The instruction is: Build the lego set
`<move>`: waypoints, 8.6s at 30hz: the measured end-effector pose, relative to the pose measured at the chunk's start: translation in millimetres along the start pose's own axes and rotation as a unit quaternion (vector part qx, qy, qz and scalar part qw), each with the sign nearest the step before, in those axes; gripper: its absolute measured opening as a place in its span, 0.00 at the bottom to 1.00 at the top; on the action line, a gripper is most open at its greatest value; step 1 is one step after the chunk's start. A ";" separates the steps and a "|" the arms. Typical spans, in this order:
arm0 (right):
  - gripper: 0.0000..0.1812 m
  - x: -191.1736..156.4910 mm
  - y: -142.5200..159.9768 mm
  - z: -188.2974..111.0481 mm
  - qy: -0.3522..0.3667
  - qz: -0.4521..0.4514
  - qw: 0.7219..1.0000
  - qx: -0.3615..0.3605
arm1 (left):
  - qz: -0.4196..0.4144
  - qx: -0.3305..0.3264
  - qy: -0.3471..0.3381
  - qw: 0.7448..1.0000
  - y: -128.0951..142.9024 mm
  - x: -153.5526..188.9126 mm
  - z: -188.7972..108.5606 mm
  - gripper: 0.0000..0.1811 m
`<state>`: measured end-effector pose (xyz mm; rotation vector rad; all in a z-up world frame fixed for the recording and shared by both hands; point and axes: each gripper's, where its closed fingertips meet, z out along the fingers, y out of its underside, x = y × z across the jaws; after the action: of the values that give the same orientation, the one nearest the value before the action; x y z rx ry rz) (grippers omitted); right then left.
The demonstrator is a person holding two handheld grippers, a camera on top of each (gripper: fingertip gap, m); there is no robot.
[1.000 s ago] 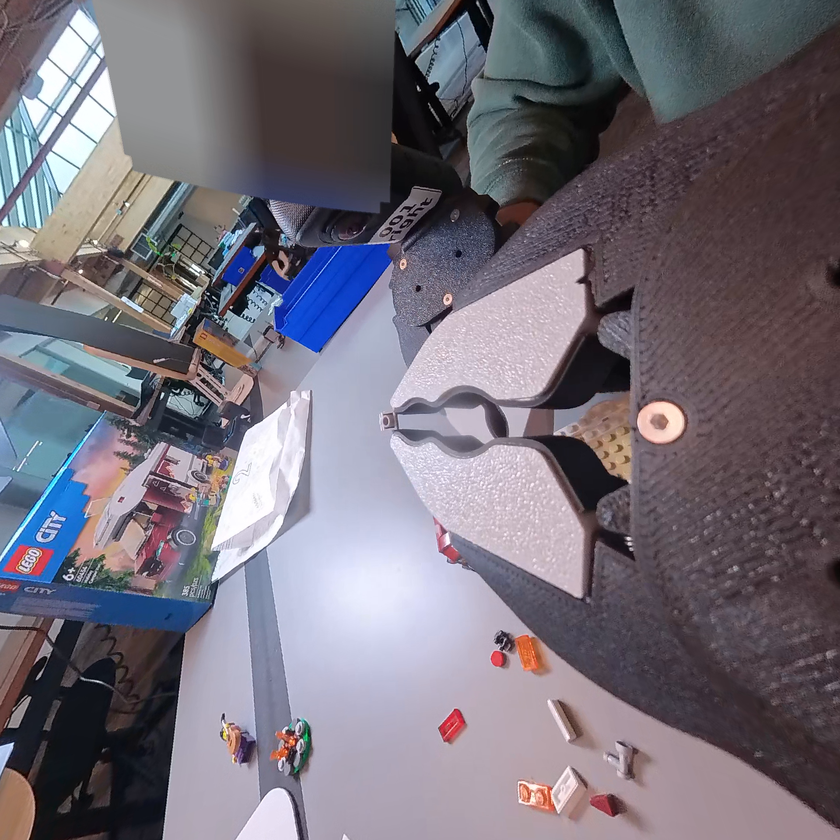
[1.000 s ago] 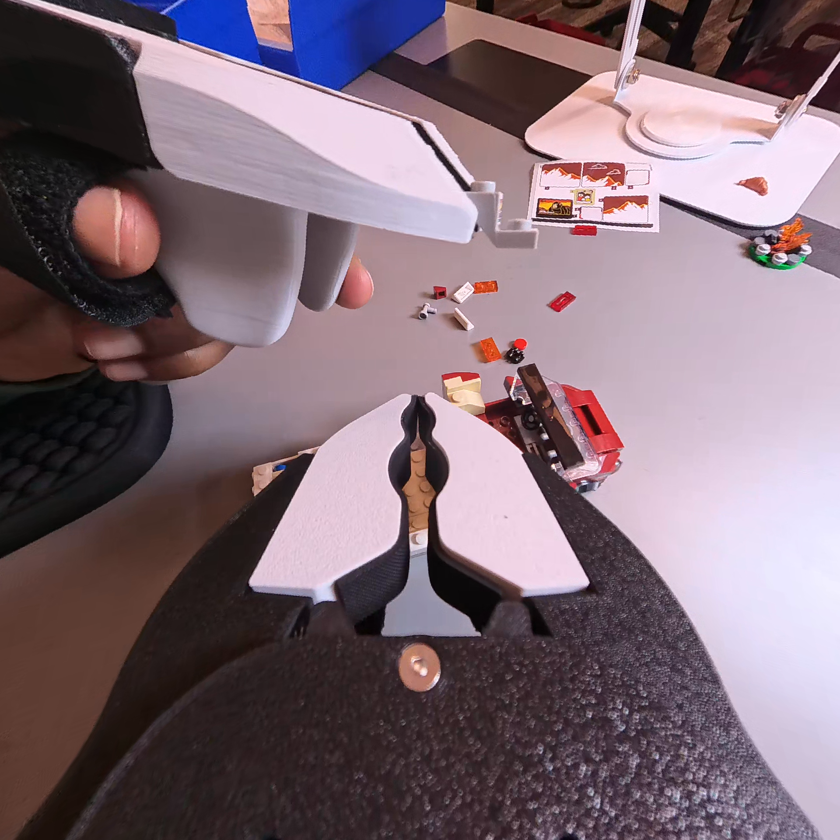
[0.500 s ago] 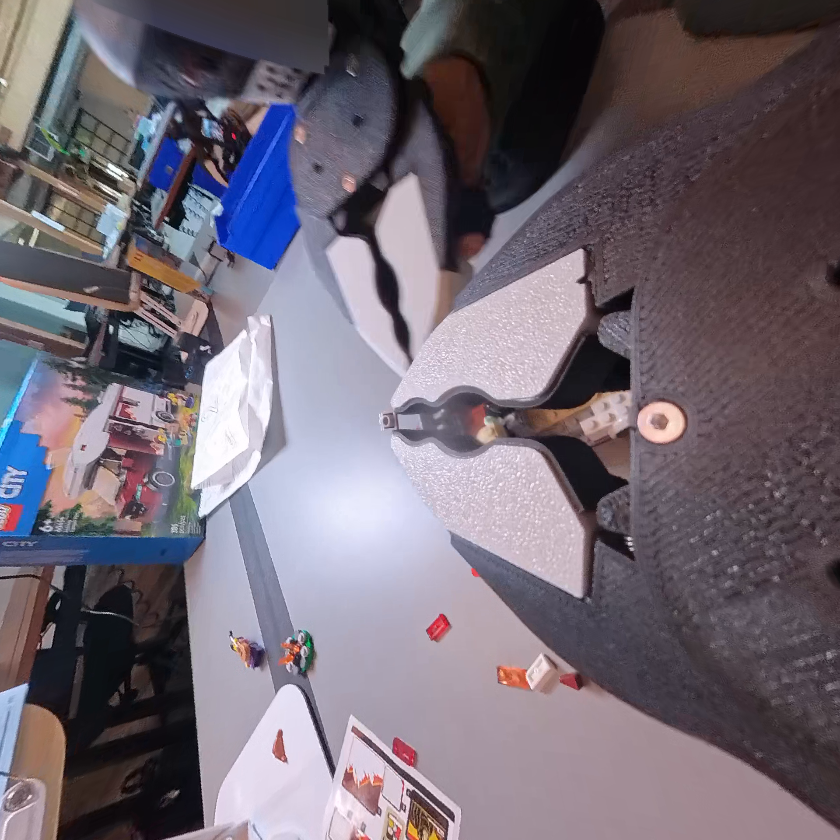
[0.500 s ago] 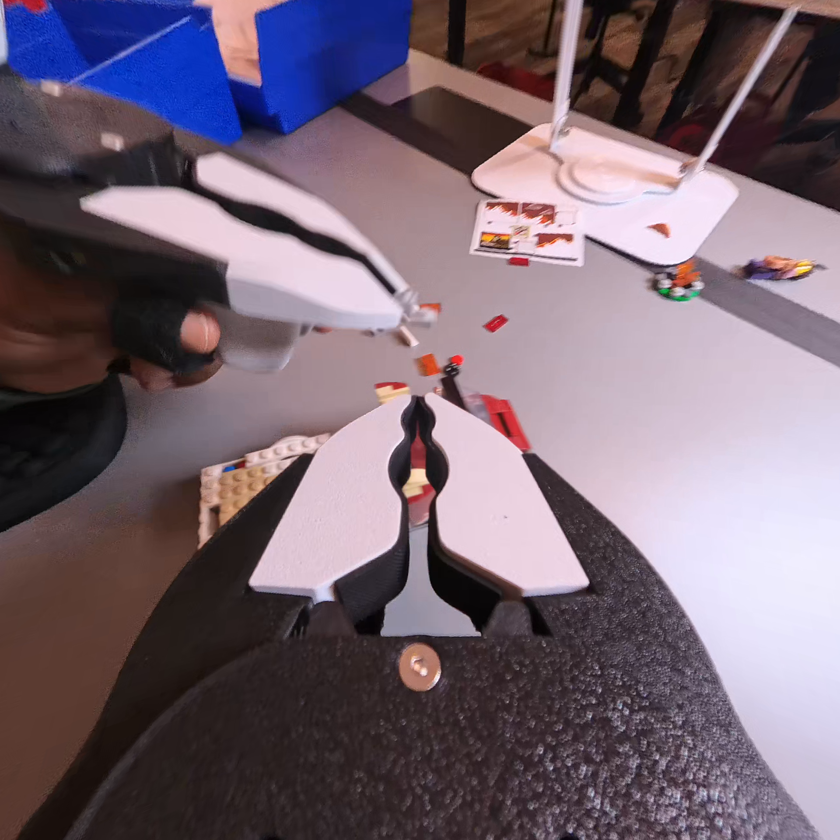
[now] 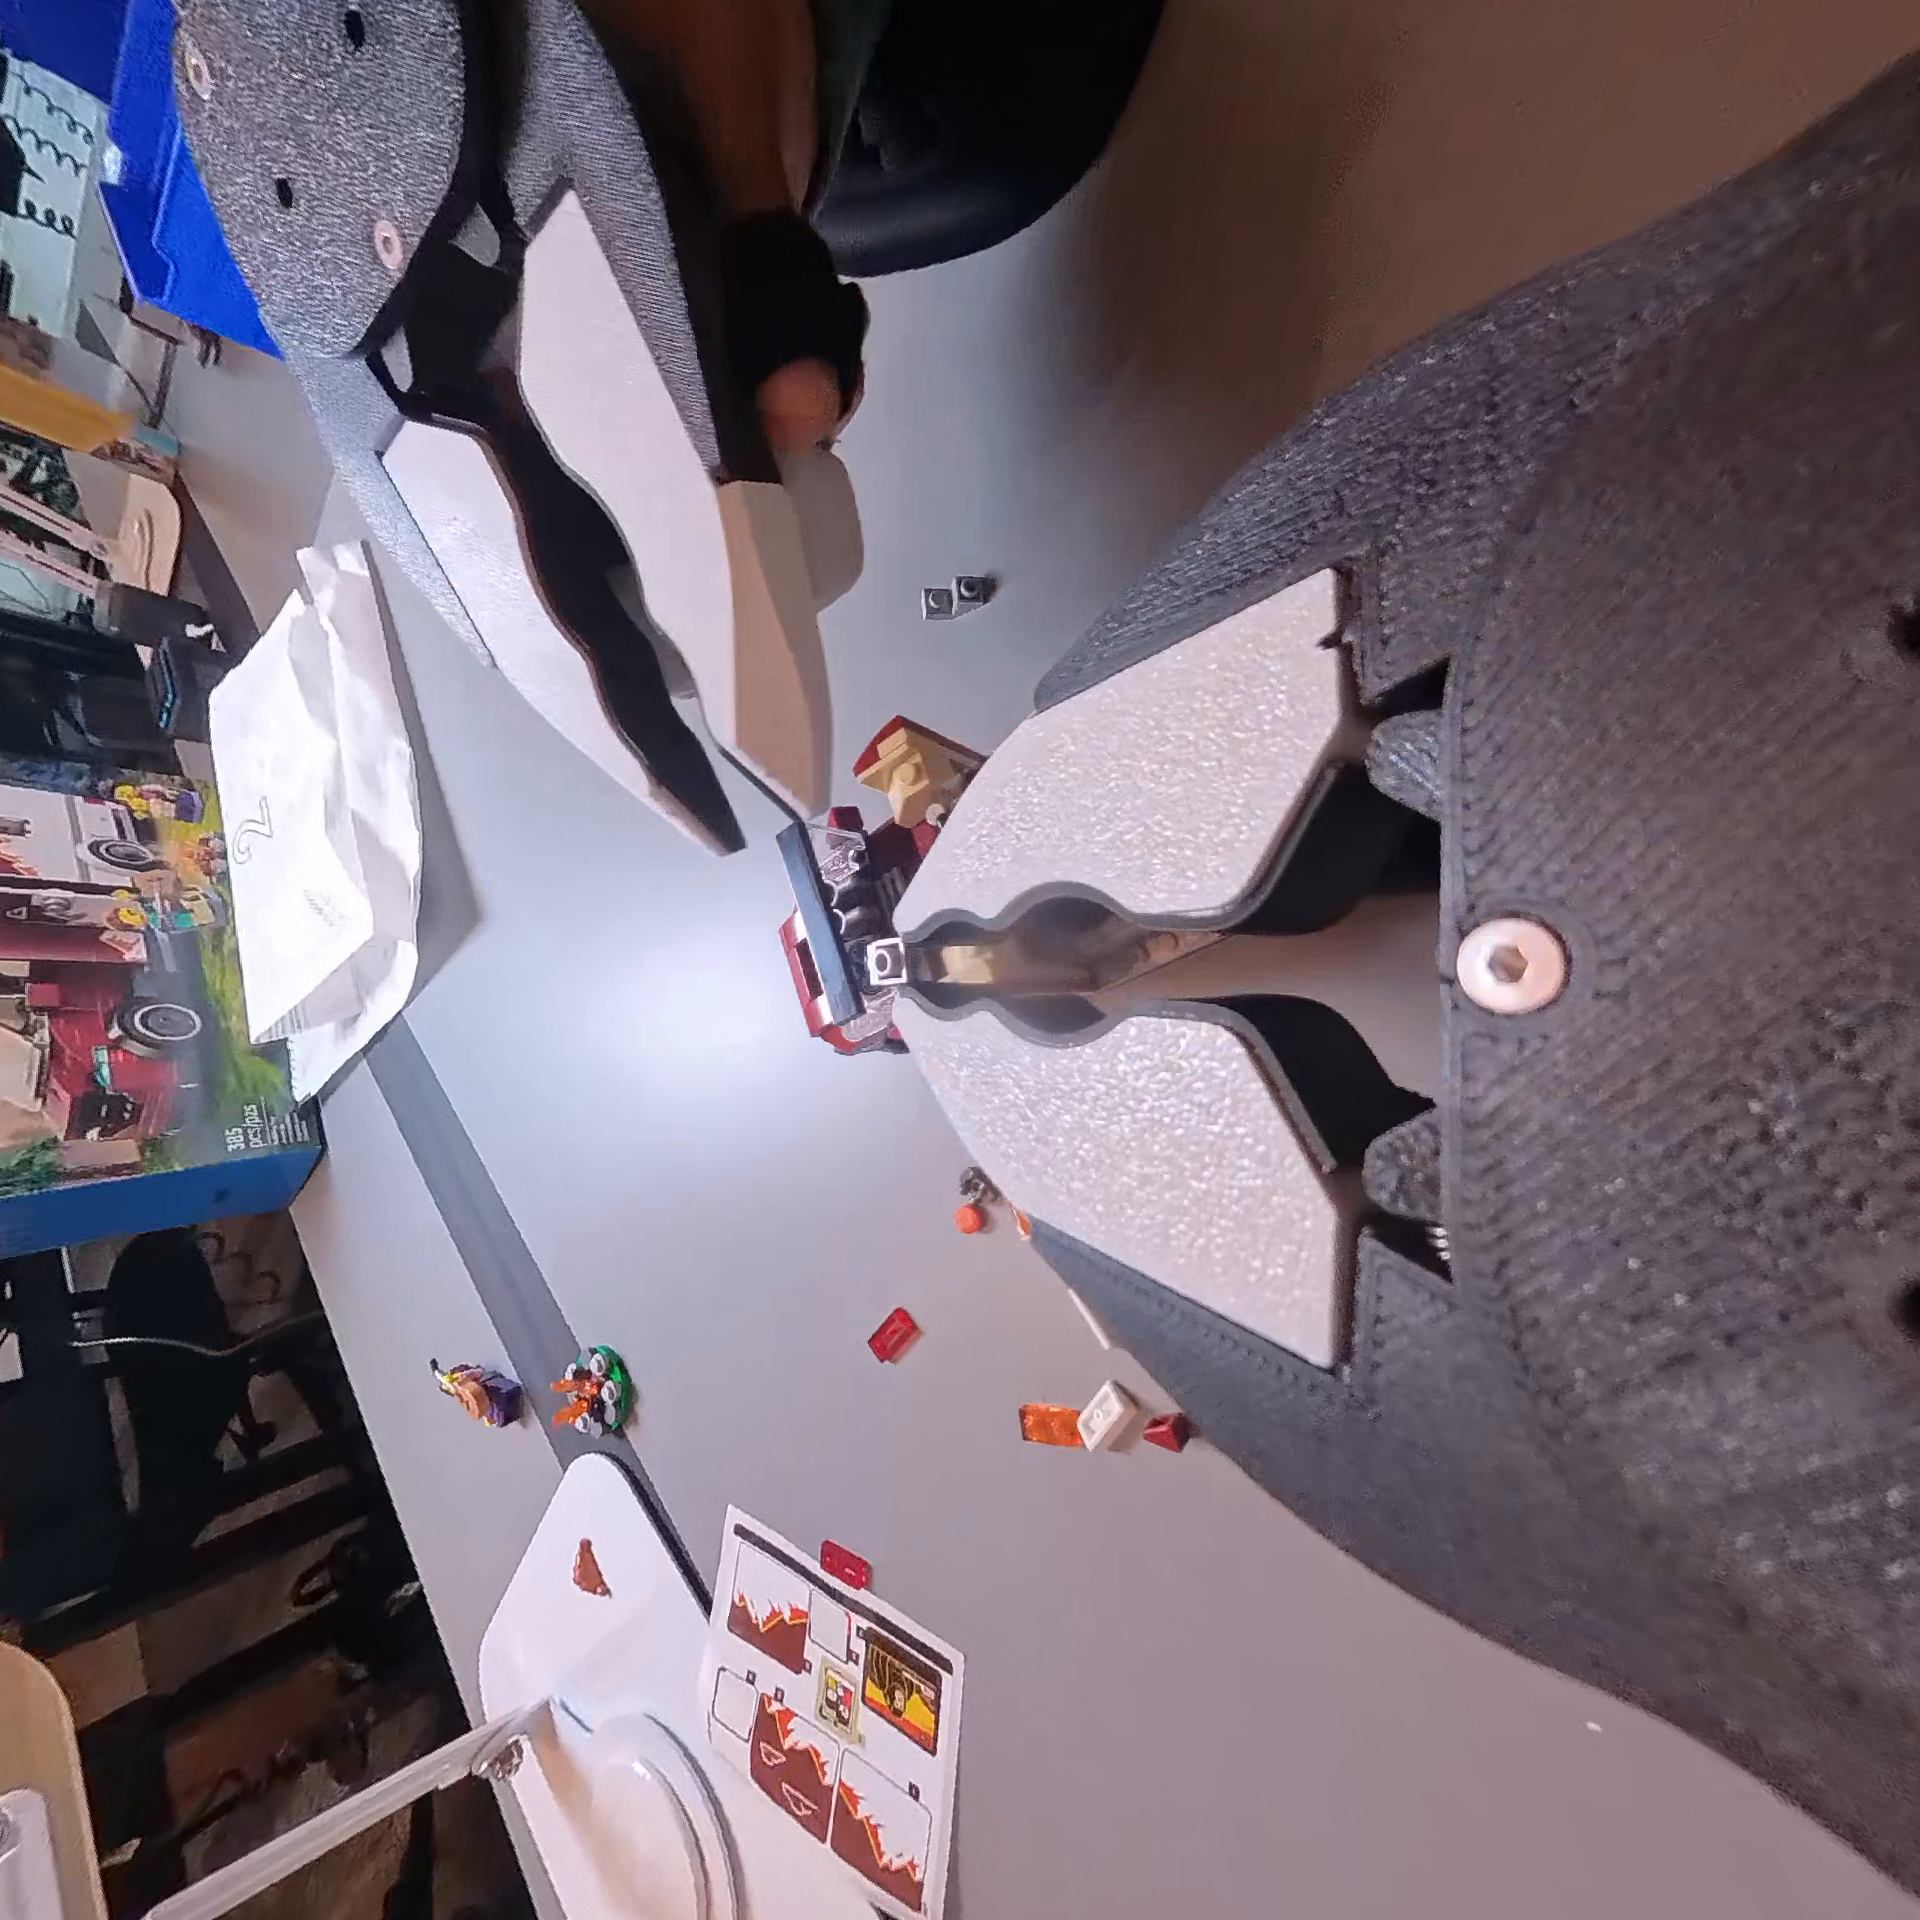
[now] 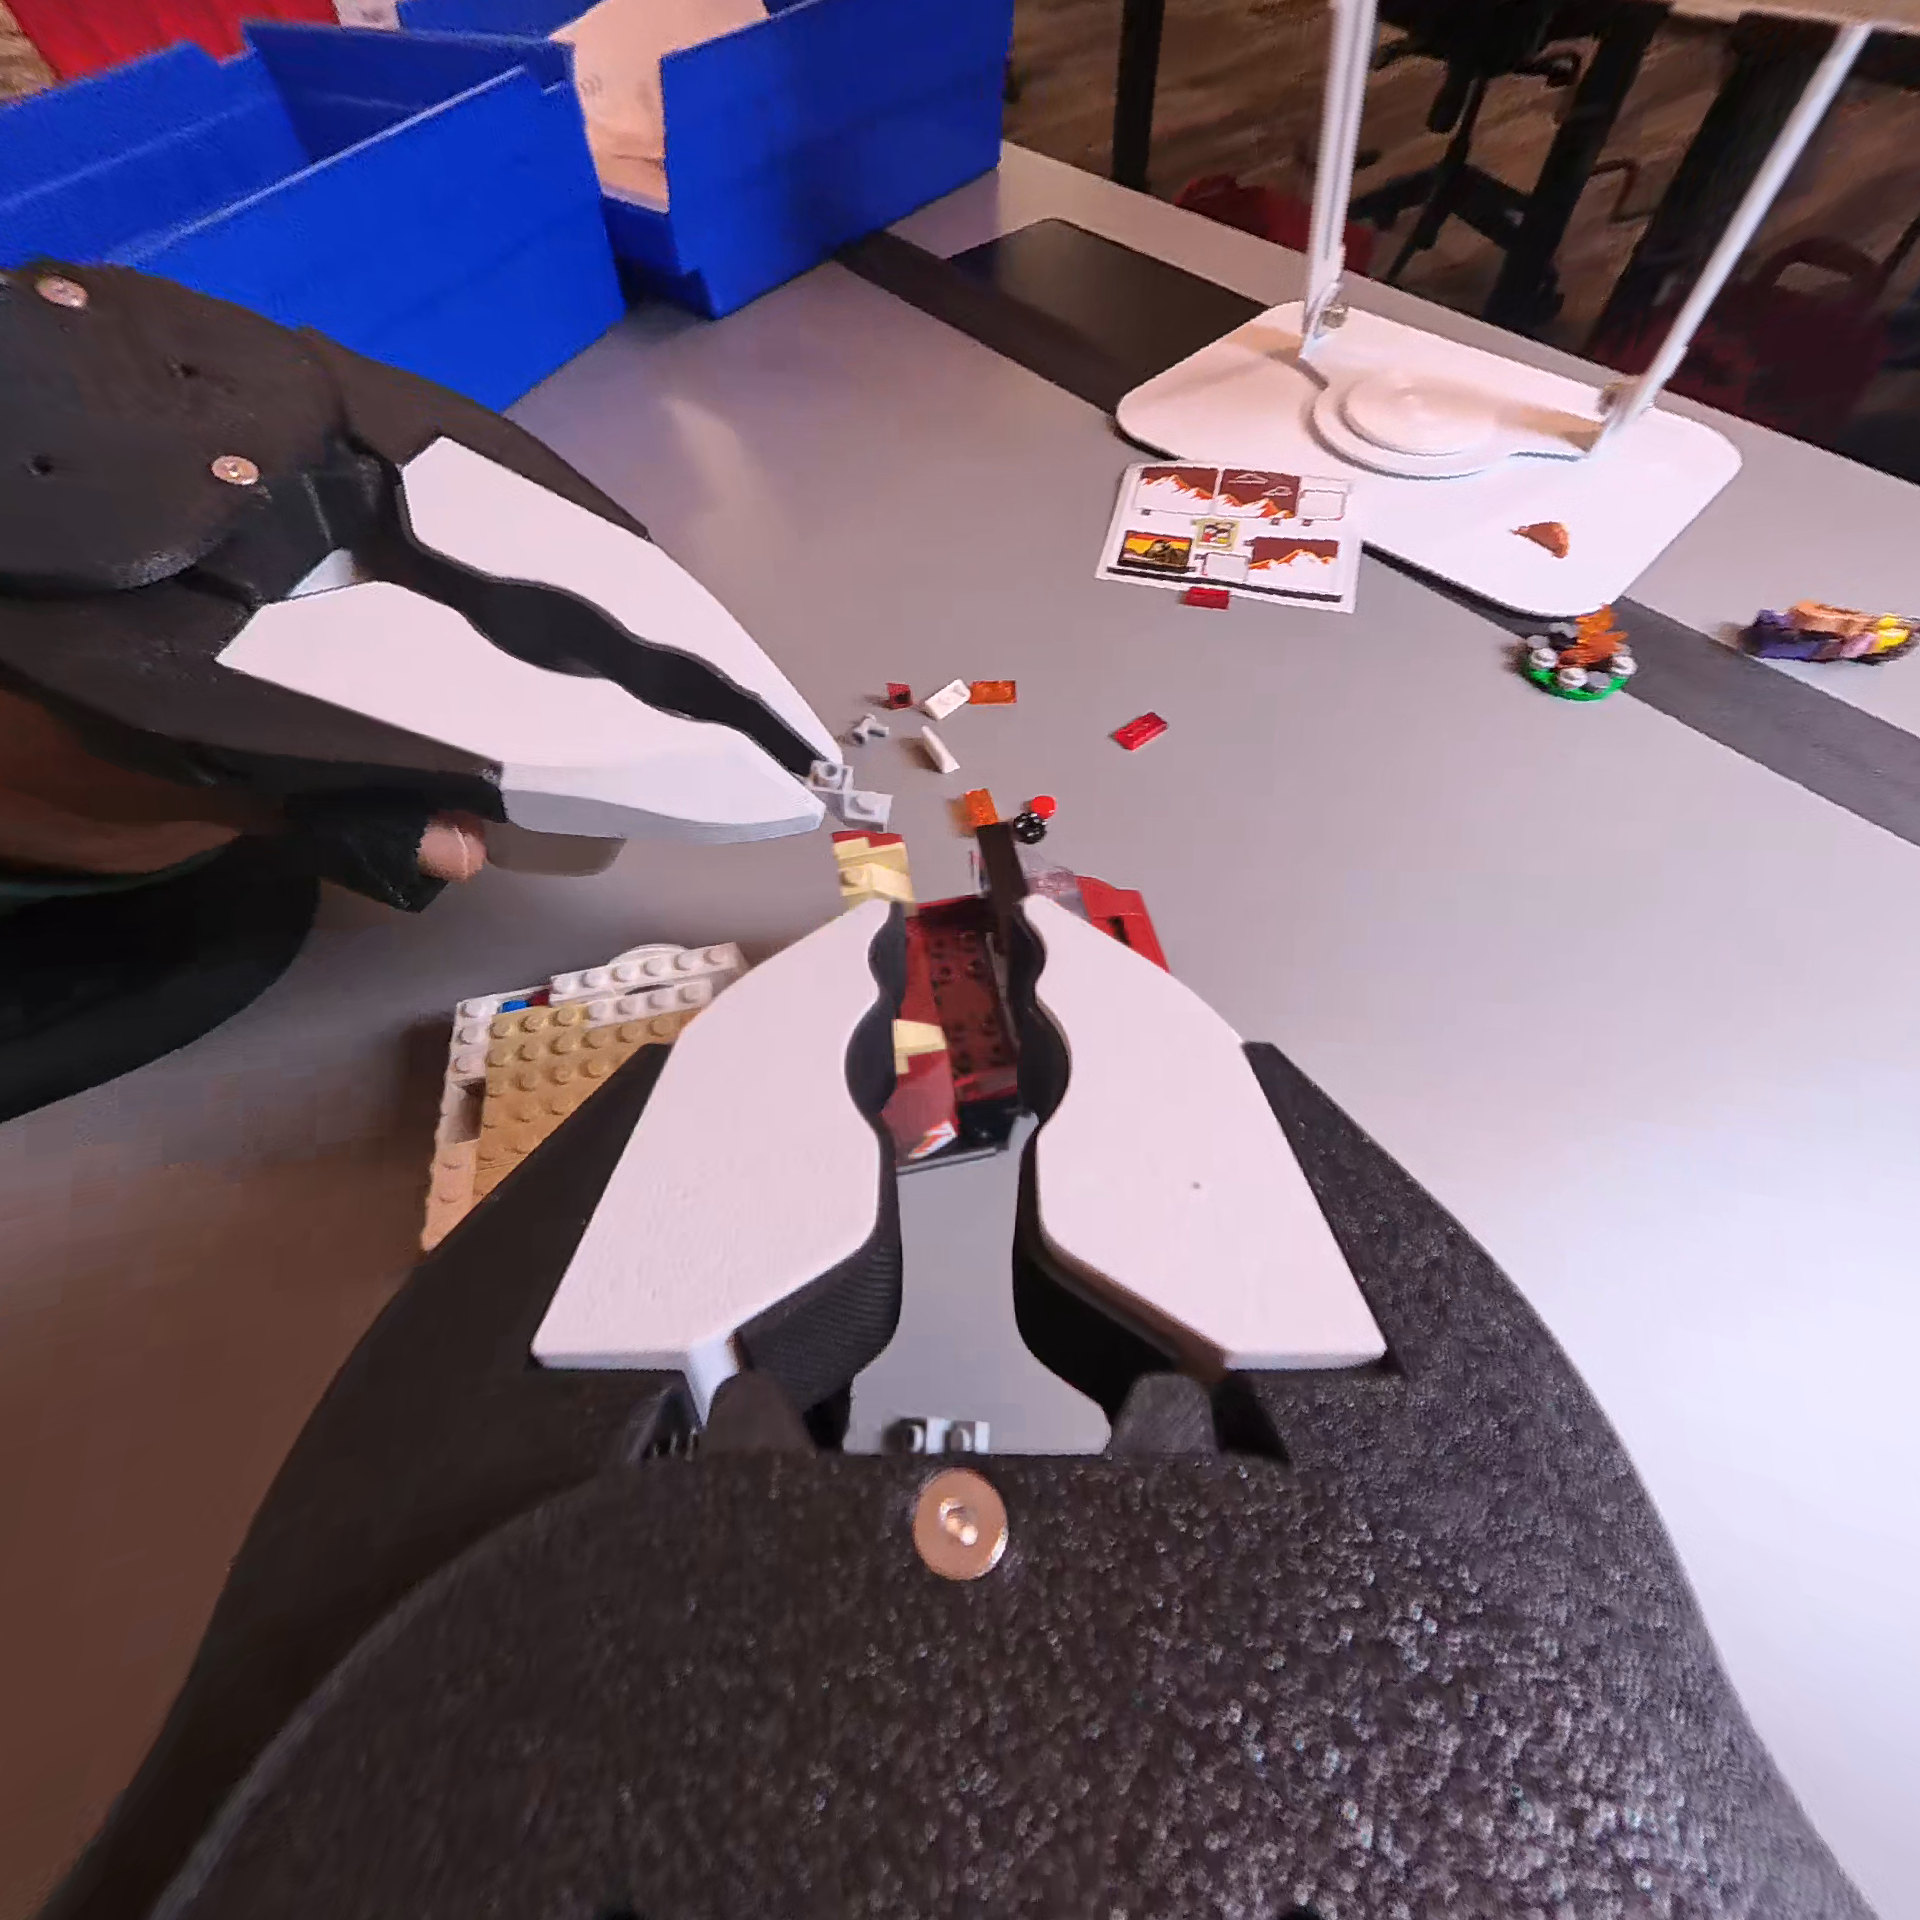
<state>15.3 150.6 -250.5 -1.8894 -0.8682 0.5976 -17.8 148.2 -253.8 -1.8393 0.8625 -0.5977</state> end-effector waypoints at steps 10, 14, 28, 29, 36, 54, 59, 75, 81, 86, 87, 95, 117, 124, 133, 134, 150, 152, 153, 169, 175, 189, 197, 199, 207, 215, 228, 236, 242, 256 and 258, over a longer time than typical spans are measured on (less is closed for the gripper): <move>0.10 -21.8 7.2 6.1 -0.015 -0.024 0.999 -0.022 | -0.016 -0.016 -0.017 1.000 13.2 1.7 1.3 0.04; 0.10 -28.3 11.3 8.2 -0.014 -0.025 0.999 -0.035 | -0.009 -0.019 -0.024 1.000 15.0 2.8 1.7 0.04; 0.13 -29.4 16.2 10.5 0.003 -0.039 0.998 -0.048 | 0.010 -0.026 -0.043 0.999 18.4 4.3 1.7 0.04; 0.13 -29.5 16.2 10.7 0.003 -0.040 0.998 -0.048 | 0.011 -0.027 -0.045 0.999 18.4 4.2 1.8 0.04; 0.14 -32.1 15.4 13.4 -0.010 -0.051 0.998 -0.037 | 0.023 -0.030 -0.052 0.998 18.4 5.5 1.3 0.04; 0.19 -39.2 15.1 17.6 -0.109 -0.235 0.965 -0.042 | 0.019 -0.034 -0.071 0.997 19.0 5.9 1.2 0.04; 0.23 -39.2 21.7 20.6 -0.177 -0.235 0.953 -0.066 | 0.004 -0.036 -0.089 0.995 19.1 3.0 1.1 0.04; 0.22 -44.7 16.1 28.0 -0.183 -0.307 0.931 -0.078 | -0.017 -0.048 -0.109 0.993 20.5 2.8 -0.6 0.03; 0.22 -44.8 13.3 28.9 -0.174 -0.307 0.933 -0.075 | -0.007 -0.045 -0.124 0.991 19.5 -0.7 -3.2 0.04; 0.22 -42.5 17.2 30.4 -0.174 -0.301 0.934 -0.084 | -0.003 -0.048 -0.127 0.991 21.1 -1.1 -1.7 0.04; 0.22 -42.3 17.0 30.5 -0.173 -0.301 0.934 -0.084 | -0.003 -0.047 -0.127 0.991 20.9 -1.1 -1.6 0.04; 0.20 -45.4 12.9 28.8 -0.179 -0.295 0.936 -0.070 | -0.006 -0.047 -0.130 0.990 21.1 -1.2 -1.4 0.04; 0.22 -44.7 15.2 33.6 -0.187 -0.305 0.927 -0.115 | 0.017 -0.039 -0.129 0.991 16.5 -11.7 -12.0 0.16; 0.23 -45.9 16.1 33.8 -0.182 -0.308 0.926 -0.122 | -0.037 -0.059 -0.009 0.998 33.3 -15.1 2.2 0.19; 0.23 -46.3 16.5 35.4 -0.161 -0.313 0.926 -0.137 | 0.002 -0.079 0.041 0.996 38.4 -4.4 8.7 0.13; 0.23 -46.2 16.6 35.5 -0.159 -0.315 0.925 -0.140 | 0.001 -0.078 0.041 0.996 38.5 -4.4 8.5 0.13; 0.20 -42.2 17.9 36.7 -0.146 -0.375 0.902 -0.157 | 0.001 -0.081 0.043 0.996 38.6 -4.3 8.6 0.13; 0.20 -41.9 17.9 36.9 -0.146 -0.375 0.902 -0.153 | -0.001 -0.080 0.044 0.996 38.6 -4.4 8.7 0.13; 0.20 -41.7 17.8 36.9 -0.149 -0.372 0.904 -0.151 | -0.002 -0.080 0.045 0.996 38.6 -4.4 8.7 0.13; 0.22 -46.1 15.0 32.3 -0.190 -0.268 0.935 -0.132 | -0.008 -0.072 0.058 0.996 39.9 -5.4 6.9 0.12; 0.21 -44.6 16.0 33.5 -0.175 -0.285 0.928 -0.163 | -0.014 -0.070 0.057 0.996 39.7 -5.9 7.2 0.11; 0.19 -40.4 18.2 37.8 -0.147 -0.280 0.929 -0.193 | -0.015 -0.070 0.047 0.996 39.7 -5.9 7.2 0.11; 0.13 -38.4 12.2 37.1 -0.132 -0.221 0.960 -0.113 | -0.012 -0.059 0.062 0.996 39.7 -7.4 8.2 0.08; 0.10 -35.7 10.6 38.1 -0.119 -0.217 0.964 -0.098 | -0.011 -0.056 0.068 0.996 40.6 -7.7 8.3 0.07; 0.06 -30.9 11.7 32.4 -0.131 -0.220 0.962 -0.097 | 0.028 -0.048 0.076 0.996 43.5 -2.8 10.4 0.05; 0.30 -15.6 13.3 5.1 -0.168 -0.212 0.960 -0.076 | 0.022 -0.034 0.093 0.995 40.3 -4.8 15.5 0.03; 0.46 25.2 58.4 27.3 -0.297 -0.243 0.906 -0.177 | 0.016 -0.047 0.180 0.982 35.5 0.0 27.9 0.04; 0.37 31.3 66.6 11.2 -0.204 -0.191 0.942 -0.187 | 0.032 -0.044 0.138 0.989 31.4 -10.9 28.2 0.07; 0.33 24.9 75.7 -5.3 -0.121 -0.097 0.969 -0.195 | 0.038 -0.030 0.147 0.988 19.4 7.1 16.0 0.12; 0.34 13.8 81.5 -15.2 -0.107 -0.097 0.971 -0.188 | 0.086 -0.016 0.150 0.985 1.0 22.4 19.8 0.03; 0.34 13.6 81.8 -15.5 -0.108 -0.100 0.971 -0.188 | 0.089 -0.015 0.152 0.984 1.2 23.1 20.0 0.03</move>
<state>60.8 127.4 -317.7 -2.0612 -1.3758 0.5495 10.7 141.2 -262.3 -1.6983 1.2308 -0.7654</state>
